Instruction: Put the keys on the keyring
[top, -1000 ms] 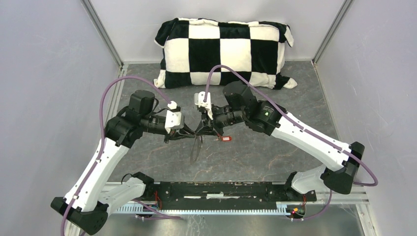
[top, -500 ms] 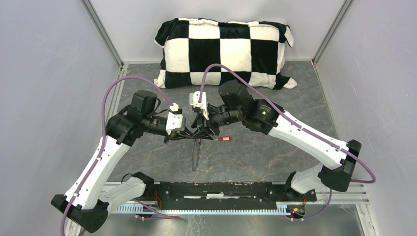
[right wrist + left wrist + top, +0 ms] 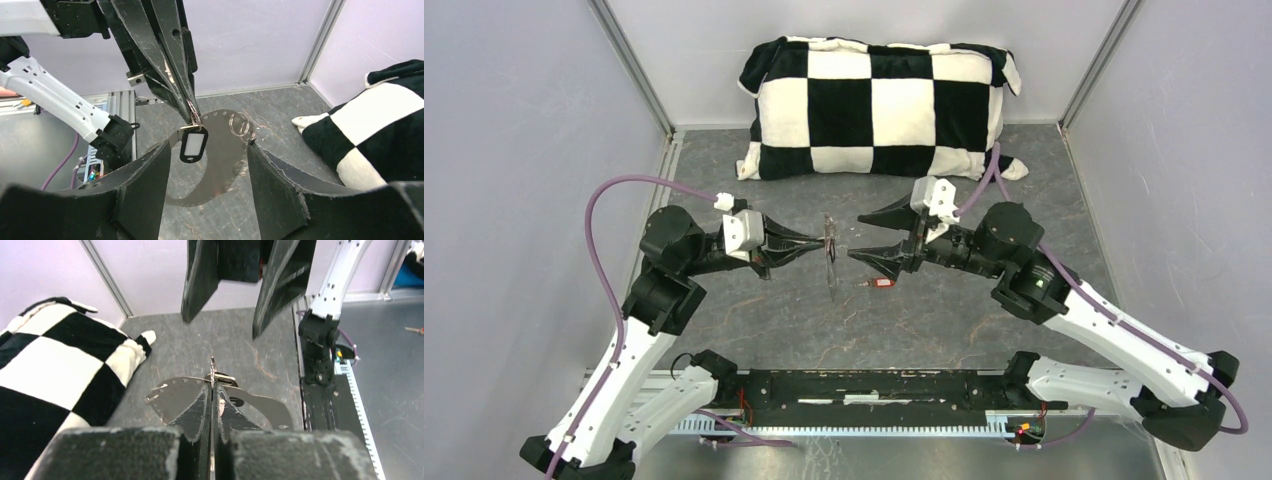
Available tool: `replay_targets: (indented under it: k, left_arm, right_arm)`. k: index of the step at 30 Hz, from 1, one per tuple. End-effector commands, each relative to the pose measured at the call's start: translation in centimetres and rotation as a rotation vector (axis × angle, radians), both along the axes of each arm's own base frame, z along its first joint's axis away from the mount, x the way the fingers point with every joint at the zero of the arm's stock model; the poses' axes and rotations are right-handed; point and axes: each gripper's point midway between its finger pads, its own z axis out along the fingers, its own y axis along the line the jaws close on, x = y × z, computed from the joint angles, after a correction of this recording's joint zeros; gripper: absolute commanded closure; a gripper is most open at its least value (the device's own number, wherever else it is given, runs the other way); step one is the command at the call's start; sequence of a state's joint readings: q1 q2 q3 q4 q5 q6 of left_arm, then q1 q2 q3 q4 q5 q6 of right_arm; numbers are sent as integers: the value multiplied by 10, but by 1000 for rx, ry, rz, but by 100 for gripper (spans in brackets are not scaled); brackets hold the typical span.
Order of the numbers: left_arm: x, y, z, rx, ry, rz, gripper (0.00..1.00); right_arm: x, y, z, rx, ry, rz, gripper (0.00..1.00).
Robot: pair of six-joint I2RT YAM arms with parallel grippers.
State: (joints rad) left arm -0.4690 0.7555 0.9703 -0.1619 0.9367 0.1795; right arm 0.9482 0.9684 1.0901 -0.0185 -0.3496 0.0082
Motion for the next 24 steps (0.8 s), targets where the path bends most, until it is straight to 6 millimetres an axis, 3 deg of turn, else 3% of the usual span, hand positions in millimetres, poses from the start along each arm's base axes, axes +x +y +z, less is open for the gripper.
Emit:
replay_targets:
  k: [1,19,24]
  left_arm:
    - [3,-3,38,-122,-17,15,98]
    - [7,-2,42,-133,-22,40,98]
    - [7,-1,41,-130,-26,40,98]
  right_arm:
    - [9,13,4,52,0,-8,36]
    - [8,32,-4,54,11,31,39]
    - [8,35,-5,55,15,37,46]
